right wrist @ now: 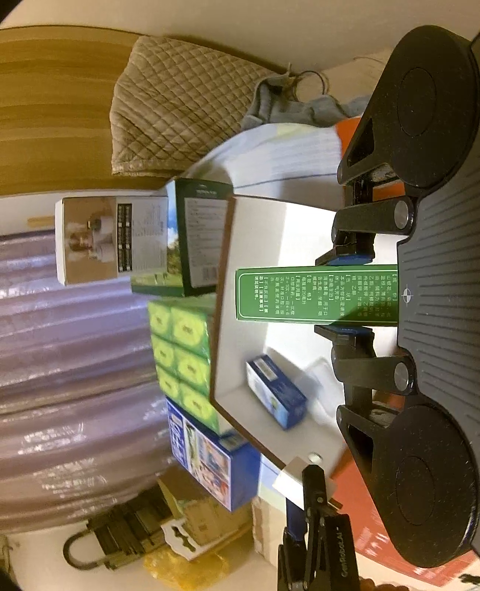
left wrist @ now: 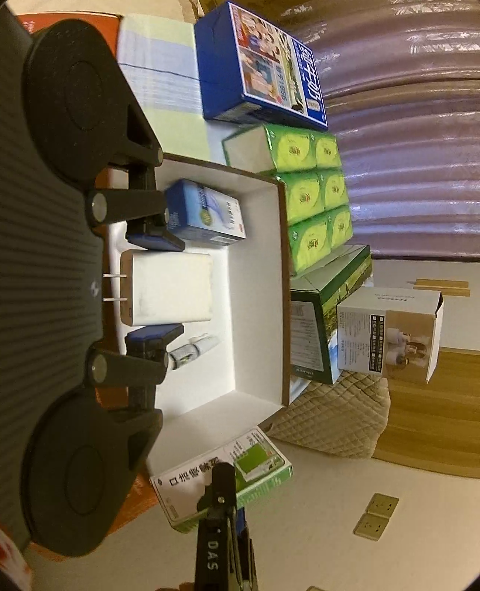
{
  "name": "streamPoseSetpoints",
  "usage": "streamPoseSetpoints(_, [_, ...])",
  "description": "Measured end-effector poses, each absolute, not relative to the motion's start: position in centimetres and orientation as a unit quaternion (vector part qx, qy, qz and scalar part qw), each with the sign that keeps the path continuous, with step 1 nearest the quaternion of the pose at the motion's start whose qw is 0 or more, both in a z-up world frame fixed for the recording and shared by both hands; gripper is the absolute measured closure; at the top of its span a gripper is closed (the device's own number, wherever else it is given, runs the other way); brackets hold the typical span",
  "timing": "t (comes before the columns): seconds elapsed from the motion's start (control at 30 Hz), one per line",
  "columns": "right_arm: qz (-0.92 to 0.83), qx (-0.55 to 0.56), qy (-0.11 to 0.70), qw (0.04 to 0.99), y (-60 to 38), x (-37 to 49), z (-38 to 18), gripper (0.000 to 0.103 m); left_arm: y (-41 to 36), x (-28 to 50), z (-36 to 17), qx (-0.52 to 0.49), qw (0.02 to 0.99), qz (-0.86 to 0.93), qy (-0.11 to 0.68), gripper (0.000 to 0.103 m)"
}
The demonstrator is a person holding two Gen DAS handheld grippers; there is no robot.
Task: Organize rigid objects
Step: 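Carry the charger and green box into the brown box with both tools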
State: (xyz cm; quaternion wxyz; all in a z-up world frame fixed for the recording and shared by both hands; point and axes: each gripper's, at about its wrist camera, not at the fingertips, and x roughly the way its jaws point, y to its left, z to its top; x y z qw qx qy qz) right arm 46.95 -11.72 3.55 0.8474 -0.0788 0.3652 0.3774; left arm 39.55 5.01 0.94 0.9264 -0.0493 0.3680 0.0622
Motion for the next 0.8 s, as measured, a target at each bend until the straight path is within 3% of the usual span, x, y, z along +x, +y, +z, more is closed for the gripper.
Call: streamPoseSetpoints(0.8, [0.323,-0.167,0.430,0.826,-4.0,58.3,-5.7,0.076,5.6,54.8,-5.9,-0.044,0.886,0.051,0.460,0.067])
